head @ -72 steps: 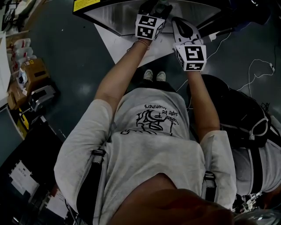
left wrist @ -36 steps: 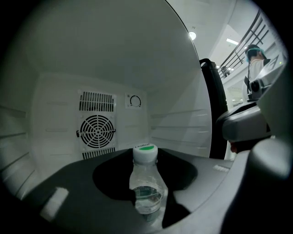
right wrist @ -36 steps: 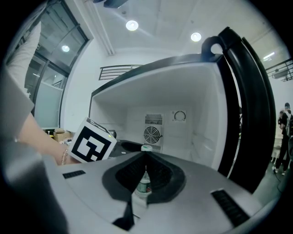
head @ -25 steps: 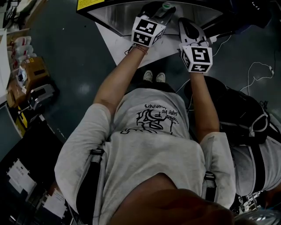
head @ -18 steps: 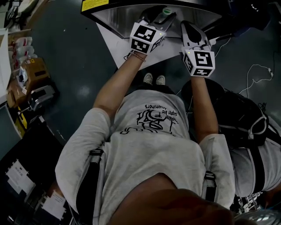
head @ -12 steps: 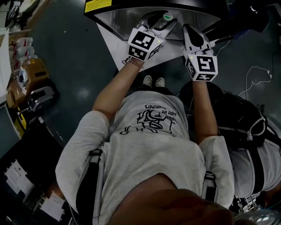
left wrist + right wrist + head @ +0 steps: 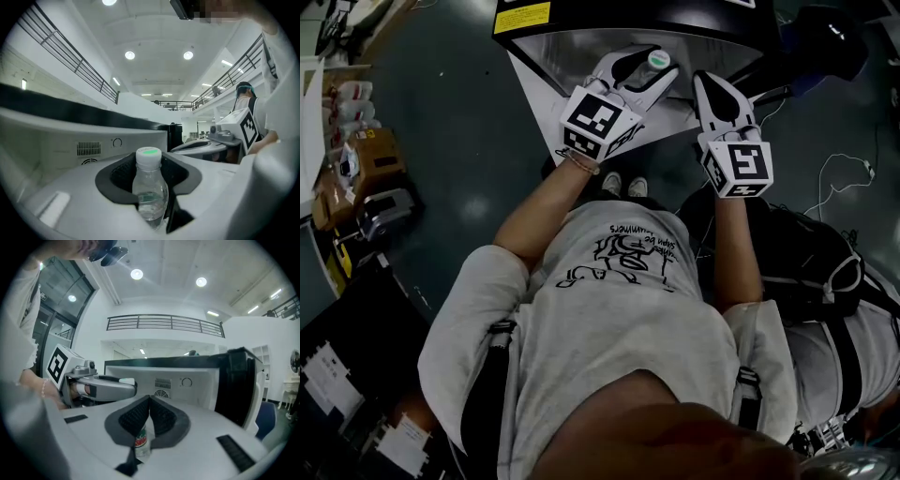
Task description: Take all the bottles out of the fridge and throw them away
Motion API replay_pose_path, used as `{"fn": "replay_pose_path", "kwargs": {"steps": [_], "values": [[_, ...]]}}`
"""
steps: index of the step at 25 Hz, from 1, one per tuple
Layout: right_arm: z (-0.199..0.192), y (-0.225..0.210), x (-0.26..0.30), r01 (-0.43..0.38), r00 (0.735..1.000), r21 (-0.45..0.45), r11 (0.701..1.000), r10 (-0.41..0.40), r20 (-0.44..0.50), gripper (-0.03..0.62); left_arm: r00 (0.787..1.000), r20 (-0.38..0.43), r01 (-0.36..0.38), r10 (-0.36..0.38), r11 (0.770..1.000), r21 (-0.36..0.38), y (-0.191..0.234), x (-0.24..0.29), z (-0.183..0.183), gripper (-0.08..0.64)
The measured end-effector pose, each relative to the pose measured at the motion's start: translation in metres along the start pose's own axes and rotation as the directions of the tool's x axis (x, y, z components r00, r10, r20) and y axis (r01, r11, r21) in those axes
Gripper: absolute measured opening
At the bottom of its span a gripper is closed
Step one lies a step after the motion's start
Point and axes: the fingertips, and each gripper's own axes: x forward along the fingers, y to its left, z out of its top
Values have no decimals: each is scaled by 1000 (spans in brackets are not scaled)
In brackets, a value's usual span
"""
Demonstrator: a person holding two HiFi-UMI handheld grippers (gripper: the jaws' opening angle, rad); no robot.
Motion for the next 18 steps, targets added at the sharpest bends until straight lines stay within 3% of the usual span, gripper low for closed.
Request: {"fn": "replay_pose_path", "kwargs": {"steps": [11, 18], "values": [[39, 17, -26, -57, 998, -40, 998, 57, 5, 9, 999, 34, 25, -25, 1000, -4, -26, -35, 42, 160], [46, 26, -33, -84, 996, -35, 996, 85, 13, 9, 999, 45, 18, -17, 1000, -23, -42, -49, 48, 161]]}}
